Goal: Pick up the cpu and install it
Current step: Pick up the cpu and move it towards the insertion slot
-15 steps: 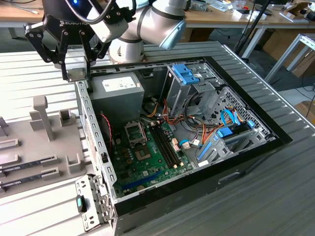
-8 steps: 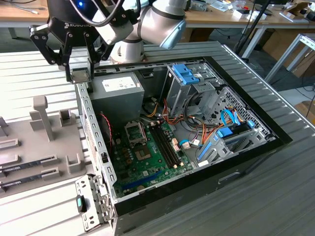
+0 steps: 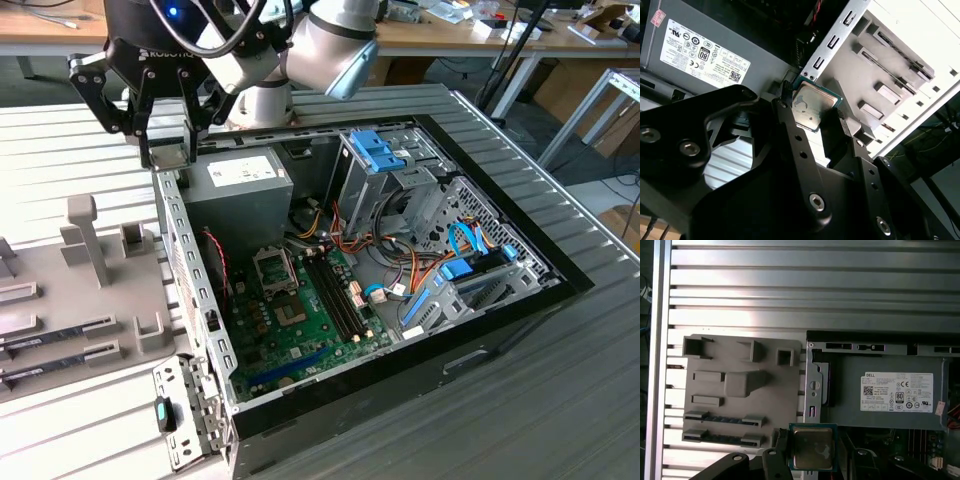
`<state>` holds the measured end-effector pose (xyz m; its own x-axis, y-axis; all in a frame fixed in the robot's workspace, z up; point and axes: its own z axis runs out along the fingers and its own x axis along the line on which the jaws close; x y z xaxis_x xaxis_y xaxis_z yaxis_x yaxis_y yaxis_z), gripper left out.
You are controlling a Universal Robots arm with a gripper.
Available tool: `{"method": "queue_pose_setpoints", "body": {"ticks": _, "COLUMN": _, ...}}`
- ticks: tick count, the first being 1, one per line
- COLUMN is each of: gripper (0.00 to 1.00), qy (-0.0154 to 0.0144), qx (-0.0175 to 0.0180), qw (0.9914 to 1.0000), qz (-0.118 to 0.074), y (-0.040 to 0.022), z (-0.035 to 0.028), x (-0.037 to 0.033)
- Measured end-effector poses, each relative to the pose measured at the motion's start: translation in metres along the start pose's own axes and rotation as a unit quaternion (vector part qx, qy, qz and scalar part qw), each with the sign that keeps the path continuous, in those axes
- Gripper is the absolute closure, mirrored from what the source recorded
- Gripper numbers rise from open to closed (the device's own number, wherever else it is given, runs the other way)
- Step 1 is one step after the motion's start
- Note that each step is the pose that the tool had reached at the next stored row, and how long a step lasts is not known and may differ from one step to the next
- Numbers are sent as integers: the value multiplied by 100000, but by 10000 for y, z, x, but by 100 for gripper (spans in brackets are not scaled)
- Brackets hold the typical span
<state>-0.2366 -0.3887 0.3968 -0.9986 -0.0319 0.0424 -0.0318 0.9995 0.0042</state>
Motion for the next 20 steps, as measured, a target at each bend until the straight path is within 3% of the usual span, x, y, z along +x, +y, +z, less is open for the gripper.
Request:
{"method": "queue_pose_setpoints", "body": {"ticks": 14, "gripper": 53, "qy": -8, "qx": -4, "qw": 100000, "qz": 0, "y": -59, "z": 21, "x": -93}}
{"method": "queue_pose_setpoints", "body": {"ticks": 20, "gripper": 53, "qy": -3, "qx": -2, "qw": 100000, "qz": 0, "y": -86, "z": 29, "x": -175}}
